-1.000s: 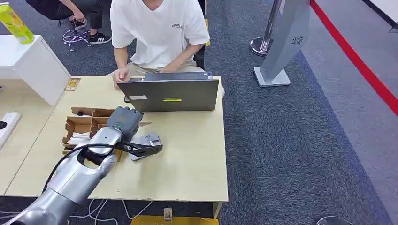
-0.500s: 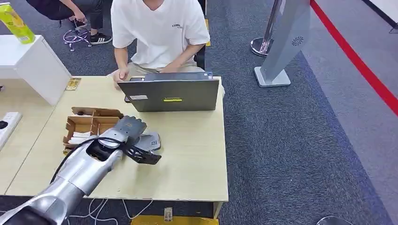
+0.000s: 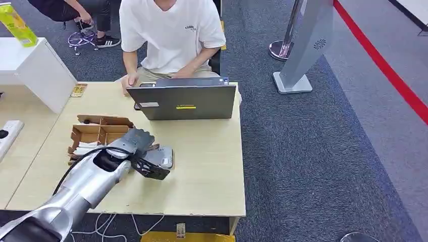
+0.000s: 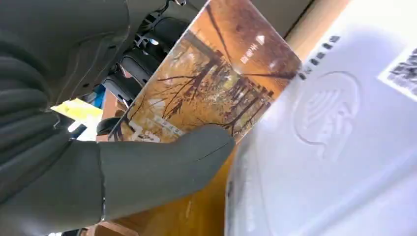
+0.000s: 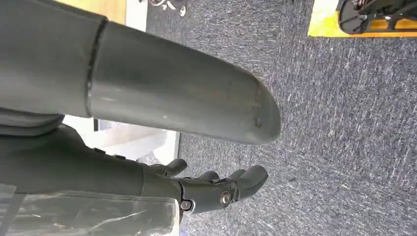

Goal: Pass the card to the sensor for recognition and then transmit it.

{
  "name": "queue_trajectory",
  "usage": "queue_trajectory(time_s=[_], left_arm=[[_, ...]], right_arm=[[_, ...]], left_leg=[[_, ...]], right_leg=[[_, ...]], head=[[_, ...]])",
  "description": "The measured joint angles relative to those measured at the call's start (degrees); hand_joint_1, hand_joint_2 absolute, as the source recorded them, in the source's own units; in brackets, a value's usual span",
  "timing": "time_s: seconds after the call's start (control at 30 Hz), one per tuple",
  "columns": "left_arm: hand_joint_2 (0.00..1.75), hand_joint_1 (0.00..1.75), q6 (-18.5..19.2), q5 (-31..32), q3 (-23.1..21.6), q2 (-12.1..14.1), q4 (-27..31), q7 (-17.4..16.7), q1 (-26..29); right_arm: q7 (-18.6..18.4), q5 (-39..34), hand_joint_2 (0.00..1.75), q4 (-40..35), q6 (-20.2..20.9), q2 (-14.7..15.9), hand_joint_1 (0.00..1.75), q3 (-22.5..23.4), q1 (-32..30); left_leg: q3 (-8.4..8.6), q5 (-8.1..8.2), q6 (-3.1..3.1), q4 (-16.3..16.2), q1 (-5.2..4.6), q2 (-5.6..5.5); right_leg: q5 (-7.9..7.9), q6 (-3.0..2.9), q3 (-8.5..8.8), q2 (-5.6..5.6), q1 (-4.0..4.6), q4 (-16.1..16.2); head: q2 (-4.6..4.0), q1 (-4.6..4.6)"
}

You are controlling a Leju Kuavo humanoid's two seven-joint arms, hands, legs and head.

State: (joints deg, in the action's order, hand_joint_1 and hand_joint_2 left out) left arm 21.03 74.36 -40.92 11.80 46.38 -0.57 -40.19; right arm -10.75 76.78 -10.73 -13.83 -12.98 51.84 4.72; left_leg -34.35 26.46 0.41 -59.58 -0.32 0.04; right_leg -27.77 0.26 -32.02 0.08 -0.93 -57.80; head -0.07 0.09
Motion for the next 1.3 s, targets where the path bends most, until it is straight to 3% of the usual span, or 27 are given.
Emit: queue_trajectory(time_s=[0.4,0.43,0.57,0.6,0.63,0.73,0.87,1.0,1.07,1.2,1.3], left_arm=[[1.75,1.75,0.8,-3.6,-1.6,1.9,-0.2,1.0,-0.4],[1.75,1.75,-1.6,-3.4,-1.7,2.1,-0.2,-0.2,-0.3],[1.75,1.75,-25.3,2.3,-1.1,0.8,3.8,-10.0,3.3],[1.75,1.75,-26.1,2.6,-1.0,0.7,4.1,-10.3,4.6],[1.75,1.75,-33.6,5.9,0.2,-0.5,8.2,-12.3,6.0],[1.75,1.75,-41.9,9.9,2.7,-1.4,13.8,-11.9,9.0],[1.75,1.75,-49.3,11.9,8.0,-2.1,16.5,-8.7,9.4],[1.75,1.75,-52.3,12.7,13.5,-2.4,16.3,-5.2,6.1],[1.75,1.75,-51.9,12.6,15.6,-2.4,15.5,-4.1,3.0],[1.75,1.75,-46.1,9.5,19.4,-2.7,8.3,-2.9,-5.8],[1.75,1.75,-40.0,12.5,20.1,-2.4,0.7,-6.8,-12.6]], right_arm=[[-0.3,0.2,0.0,0.1,-2.8,-0.4,0.0,0.0,0.0],[-0.3,0.0,0.0,0.1,-3.0,-0.4,0.0,0.0,0.0],[-0.4,0.0,0.0,0.1,-4.0,-0.7,0.0,0.0,-0.1],[-0.4,0.0,0.0,0.1,-4.0,-0.7,0.0,0.0,-0.1],[-0.4,0.3,0.0,0.1,-3.9,-0.9,0.0,0.0,0.0],[-0.4,1.2,0.0,0.2,-3.7,-1.0,0.0,0.0,-0.1],[-0.4,2.3,0.0,0.2,-3.0,-1.0,0.0,-0.1,-0.1],[0.0,3.3,0.0,0.2,-2.4,-1.0,0.0,-0.3,-0.1],[0.1,3.5,0.0,0.2,-2.2,-1.0,0.0,-0.4,-0.1],[0.4,4.1,0.0,0.2,-1.8,-1.0,0.0,-0.9,0.0],[0.7,4.3,0.0,0.3,-1.4,-1.0,0.0,-1.2,-0.1]], left_leg=[[0.0,-0.03,-0.04,0.0,0.0,-0.01],[0.0,-0.04,-0.05,0.0,0.0,0.0],[-0.1,-0.07,-0.02,0.0,0.0,-0.08],[-0.11,-0.07,-0.02,0.0,0.0,-0.09],[-0.15,-0.06,-0.02,0.0,0.0,-0.09],[-0.28,-0.04,0.0,0.0,-0.02,0.01],[-0.31,-0.07,0.02,0.0,-0.02,-0.01],[-0.38,-0.22,0.05,0.0,0.03,-0.02],[-0.4,-0.27,0.01,0.0,0.03,-0.02],[-0.47,-0.39,-0.02,0.0,0.04,0.0],[-0.61,-0.5,0.04,0.0,0.13,-0.04]], right_leg=[[0.03,-0.04,-0.02,-0.01,0.01,0.0],[0.04,-0.05,-0.03,0.0,0.01,0.0],[0.07,-0.06,-0.09,-0.08,0.01,0.0],[0.07,-0.06,-0.1,-0.09,-0.01,0.0],[0.07,-0.06,-0.09,-0.09,-0.02,0.0],[0.11,-0.02,-0.25,0.03,-0.02,0.0],[0.13,0.01,-0.32,-0.01,0.0,0.0],[0.19,0.0,-0.39,-0.04,0.03,0.0],[0.24,-0.01,-0.41,-0.03,0.04,0.0],[0.41,-0.09,-0.51,0.01,0.06,-0.1],[0.44,-0.05,-0.56,-0.06,0.08,-0.1]], head=[[0.0,0.02],[0.0,0.0],[0.0,0.02],[0.0,0.02],[0.0,0.02],[0.0,0.02],[0.0,-0.02],[0.0,-0.02],[0.0,-0.02],[0.0,0.0],[0.0,0.17]])
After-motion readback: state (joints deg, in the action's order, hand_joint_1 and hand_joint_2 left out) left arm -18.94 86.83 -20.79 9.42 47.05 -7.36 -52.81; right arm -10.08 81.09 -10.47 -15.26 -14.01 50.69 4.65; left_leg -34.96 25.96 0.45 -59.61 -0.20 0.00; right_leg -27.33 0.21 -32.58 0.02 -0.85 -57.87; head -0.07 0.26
